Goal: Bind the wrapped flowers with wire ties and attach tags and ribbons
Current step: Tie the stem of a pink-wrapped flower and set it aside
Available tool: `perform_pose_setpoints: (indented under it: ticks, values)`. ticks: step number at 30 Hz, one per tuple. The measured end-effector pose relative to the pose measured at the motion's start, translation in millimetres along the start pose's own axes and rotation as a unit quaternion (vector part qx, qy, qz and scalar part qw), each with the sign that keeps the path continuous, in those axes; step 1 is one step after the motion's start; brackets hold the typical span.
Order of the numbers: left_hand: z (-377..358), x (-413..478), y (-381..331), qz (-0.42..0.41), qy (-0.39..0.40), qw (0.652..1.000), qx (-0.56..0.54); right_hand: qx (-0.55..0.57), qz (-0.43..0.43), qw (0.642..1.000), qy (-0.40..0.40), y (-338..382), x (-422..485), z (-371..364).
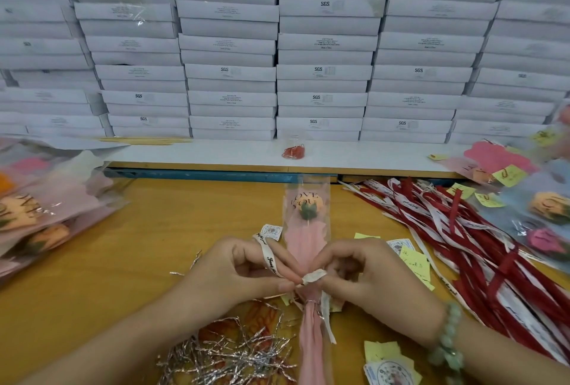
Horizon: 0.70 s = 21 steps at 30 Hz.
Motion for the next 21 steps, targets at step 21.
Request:
perform_pose_setpoints:
  ticks: [21]
  values:
    - [12,1,6,0.022,0.035,0.998,0.053,0.089,0.015,0.986,0.139,-7,9,32]
Point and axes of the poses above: each hand's wrist, its own x-axis towards the middle knuckle, its own z-axis out of the back of the hand, y = z × x, the point moved 2 cm from there along x, towards the middle knuckle, and after that the axes turned 6 degrees about -x, right-handed, at the moved point
